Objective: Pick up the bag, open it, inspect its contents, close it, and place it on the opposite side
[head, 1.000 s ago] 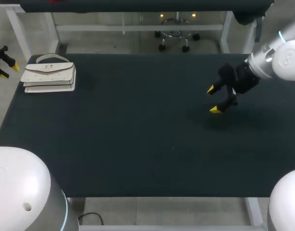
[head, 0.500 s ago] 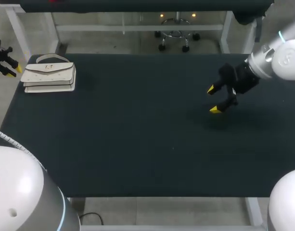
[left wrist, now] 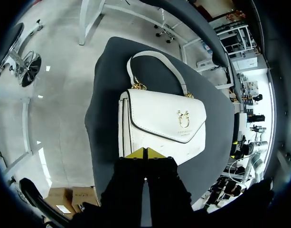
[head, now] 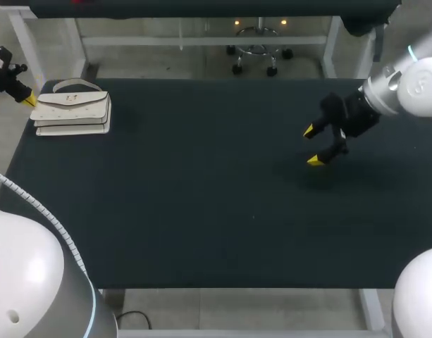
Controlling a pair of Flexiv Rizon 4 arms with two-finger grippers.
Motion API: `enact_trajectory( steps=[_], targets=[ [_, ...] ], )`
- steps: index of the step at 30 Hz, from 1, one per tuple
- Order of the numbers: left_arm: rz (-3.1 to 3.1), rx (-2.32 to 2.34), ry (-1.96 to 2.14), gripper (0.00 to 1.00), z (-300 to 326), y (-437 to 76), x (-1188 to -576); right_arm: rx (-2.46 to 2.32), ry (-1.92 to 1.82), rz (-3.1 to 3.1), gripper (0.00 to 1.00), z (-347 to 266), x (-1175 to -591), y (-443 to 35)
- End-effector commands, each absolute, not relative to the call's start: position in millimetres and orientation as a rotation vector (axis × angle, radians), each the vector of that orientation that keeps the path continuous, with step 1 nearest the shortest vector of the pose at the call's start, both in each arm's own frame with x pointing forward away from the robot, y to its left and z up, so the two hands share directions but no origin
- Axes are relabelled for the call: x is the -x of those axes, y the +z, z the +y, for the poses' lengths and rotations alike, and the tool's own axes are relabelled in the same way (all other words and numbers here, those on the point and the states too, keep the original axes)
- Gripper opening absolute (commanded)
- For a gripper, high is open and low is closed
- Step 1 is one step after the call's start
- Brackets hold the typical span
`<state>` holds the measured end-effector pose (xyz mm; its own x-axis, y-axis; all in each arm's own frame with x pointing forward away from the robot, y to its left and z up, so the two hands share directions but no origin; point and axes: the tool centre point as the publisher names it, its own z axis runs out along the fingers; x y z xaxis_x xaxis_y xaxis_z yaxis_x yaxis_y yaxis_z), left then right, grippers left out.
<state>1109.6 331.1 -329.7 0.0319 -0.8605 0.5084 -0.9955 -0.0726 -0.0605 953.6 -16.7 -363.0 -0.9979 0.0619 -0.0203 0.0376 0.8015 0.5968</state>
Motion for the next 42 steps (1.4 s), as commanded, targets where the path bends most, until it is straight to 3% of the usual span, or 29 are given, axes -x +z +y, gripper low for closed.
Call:
enact_trajectory(
  steps=[1,31,34,35,36,37,42],
  targets=[
    [-1.932,-1.966,0.533,0.00,321,-321,-1110,-0.081,0.977,2.943,1.00,-17,-953,-364],
    [-2.229,-1.958,0.482,0.00,228,-268,-1067,-0.081,0.977,2.943,1.00,-17,-953,-364],
    [-2.249,-1.956,0.479,0.49,226,-263,-1064,-0.081,0.977,2.943,1.00,-17,-953,-364],
    [-2.250,-1.958,0.482,0.78,226,-262,-1063,-0.081,0.977,2.943,1.00,-17,-953,-364],
    [-2.252,-1.962,0.486,0.95,226,-261,-1061,-0.081,0.977,2.943,1.00,-17,-953,-364],
    [-2.251,-1.963,0.494,1.00,226,-260,-1060,-0.081,0.977,2.943,1.00,-17,-953,-364],
    [-2.232,-1.980,0.518,1.00,230,-256,-1055,-0.081,0.977,2.943,1.00,-17,-953,-364]
  ],
)
